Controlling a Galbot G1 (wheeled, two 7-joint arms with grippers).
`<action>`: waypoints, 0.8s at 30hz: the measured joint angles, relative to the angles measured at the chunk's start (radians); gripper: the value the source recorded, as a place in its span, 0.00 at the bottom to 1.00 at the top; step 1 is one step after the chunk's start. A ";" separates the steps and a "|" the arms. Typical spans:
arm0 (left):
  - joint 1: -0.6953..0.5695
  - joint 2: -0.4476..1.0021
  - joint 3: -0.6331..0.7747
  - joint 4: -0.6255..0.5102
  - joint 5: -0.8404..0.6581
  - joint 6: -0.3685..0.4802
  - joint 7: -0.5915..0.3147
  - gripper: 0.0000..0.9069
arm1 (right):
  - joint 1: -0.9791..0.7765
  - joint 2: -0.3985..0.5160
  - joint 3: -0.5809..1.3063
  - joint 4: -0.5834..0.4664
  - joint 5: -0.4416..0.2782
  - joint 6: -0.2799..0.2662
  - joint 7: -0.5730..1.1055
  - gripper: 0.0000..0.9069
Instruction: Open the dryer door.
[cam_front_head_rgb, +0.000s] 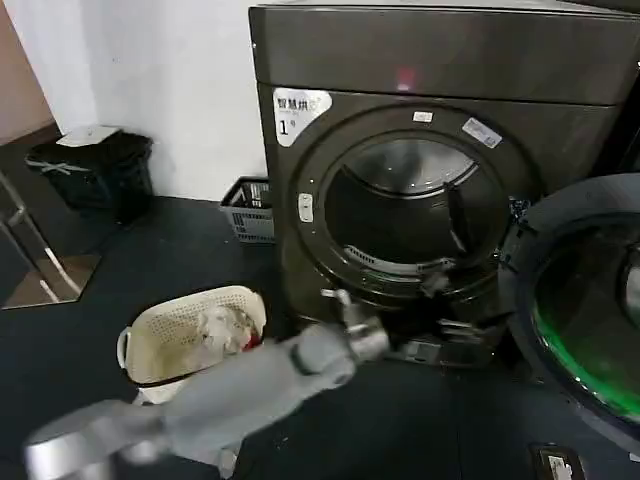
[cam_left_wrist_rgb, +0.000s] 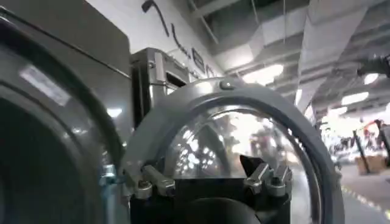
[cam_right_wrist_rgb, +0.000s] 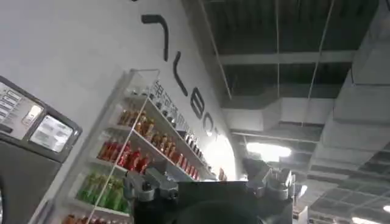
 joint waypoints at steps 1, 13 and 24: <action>-0.004 0.031 0.000 -0.022 0.001 0.011 -0.002 1.00 | 0.002 -0.002 -0.002 0.000 0.000 0.000 0.000 1.00; -0.077 0.401 0.033 -0.237 -0.065 0.104 0.018 1.00 | 0.037 -0.017 -0.041 0.003 -0.027 0.042 0.009 1.00; -0.140 0.673 0.064 -0.340 -0.035 0.253 0.065 1.00 | 0.041 -0.048 -0.005 -0.005 -0.029 0.076 -0.007 1.00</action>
